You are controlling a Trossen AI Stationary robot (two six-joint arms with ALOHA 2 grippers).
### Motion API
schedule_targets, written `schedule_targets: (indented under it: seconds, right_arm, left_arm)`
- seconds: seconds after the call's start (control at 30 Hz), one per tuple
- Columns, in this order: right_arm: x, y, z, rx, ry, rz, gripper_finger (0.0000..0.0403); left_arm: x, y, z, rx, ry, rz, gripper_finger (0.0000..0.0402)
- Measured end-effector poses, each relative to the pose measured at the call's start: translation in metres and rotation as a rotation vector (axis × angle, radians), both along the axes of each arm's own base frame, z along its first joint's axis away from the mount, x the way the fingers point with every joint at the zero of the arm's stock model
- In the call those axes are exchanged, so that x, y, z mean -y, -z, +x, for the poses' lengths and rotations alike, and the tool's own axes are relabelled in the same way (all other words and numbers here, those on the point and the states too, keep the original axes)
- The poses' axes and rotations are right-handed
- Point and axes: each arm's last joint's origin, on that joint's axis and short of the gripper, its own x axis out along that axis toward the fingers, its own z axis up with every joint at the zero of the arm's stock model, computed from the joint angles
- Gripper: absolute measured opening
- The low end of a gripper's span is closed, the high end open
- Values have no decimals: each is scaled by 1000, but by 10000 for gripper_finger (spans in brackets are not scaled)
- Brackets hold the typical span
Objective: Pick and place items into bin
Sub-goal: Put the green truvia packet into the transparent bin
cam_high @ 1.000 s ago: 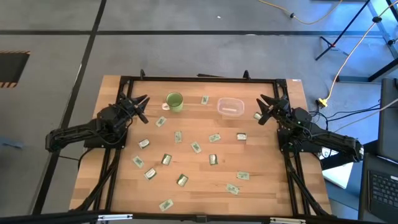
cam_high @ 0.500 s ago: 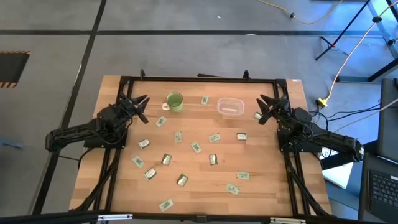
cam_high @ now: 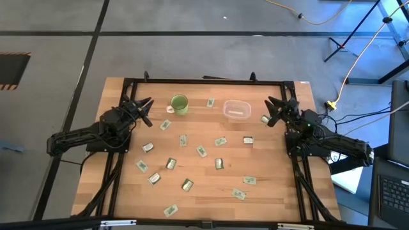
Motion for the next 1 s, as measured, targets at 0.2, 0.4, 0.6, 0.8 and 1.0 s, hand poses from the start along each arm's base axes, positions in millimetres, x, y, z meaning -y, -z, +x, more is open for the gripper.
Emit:
schedule_targets:
  seconds: [0.2,0.4,0.6,0.8,1.0]
  right_arm:
    - [-1,-42,-3,-122,0,66,159]
    - [3,-73,8,-332,35,335,159]
    - [14,-73,38,-532,161,633,159]
    - [37,-42,65,-707,256,826,159]
    - [63,-17,71,-813,297,958,159]
  left_arm:
    - [0,0,0,-1,1,0,77]
    - [0,0,0,0,1,0,77]
    - [0,-1,0,8,1,2,77]
    - [0,-5,0,58,2,6,77]
    - [0,-6,-1,122,9,-34,77]
